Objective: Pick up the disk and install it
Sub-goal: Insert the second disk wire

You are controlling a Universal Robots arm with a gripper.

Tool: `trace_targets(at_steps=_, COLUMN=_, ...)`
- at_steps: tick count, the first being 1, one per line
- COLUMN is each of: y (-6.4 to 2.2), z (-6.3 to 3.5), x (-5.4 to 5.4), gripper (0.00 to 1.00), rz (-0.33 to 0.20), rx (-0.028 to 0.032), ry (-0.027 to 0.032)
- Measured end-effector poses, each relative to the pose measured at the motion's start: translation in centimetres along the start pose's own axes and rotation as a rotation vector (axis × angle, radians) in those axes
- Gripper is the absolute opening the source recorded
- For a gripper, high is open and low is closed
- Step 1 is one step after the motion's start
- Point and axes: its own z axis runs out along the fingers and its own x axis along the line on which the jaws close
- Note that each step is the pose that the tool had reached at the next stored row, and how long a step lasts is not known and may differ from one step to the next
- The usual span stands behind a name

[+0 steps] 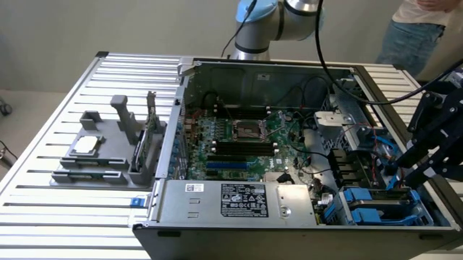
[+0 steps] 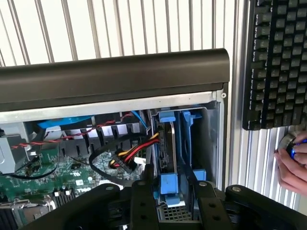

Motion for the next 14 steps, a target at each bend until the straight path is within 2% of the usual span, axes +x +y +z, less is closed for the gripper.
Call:
trace_targets(at_steps=4, y=-0.52, z=-0.52, x=-0.1, gripper=0.36, rz=-0.001, rx=0.0004, ry=0.0051)
trace_targets(at_steps=9, y=-1.8, z=-0.61, x=-0.2, gripper=0.36, rz=-0.002, rx=-0.0018, ry=0.0109)
trace_targets(at_steps=11, y=-2.42, z=-0.49, x=-0.2, gripper=0.36, rz=-0.001, rx=-0.0055, ry=0.0113)
trace_targets(at_steps=14, y=-3.07, z=-0.41, x=0.3, gripper=0.36, rz=0.0, rx=-0.0157, ry=0.0124)
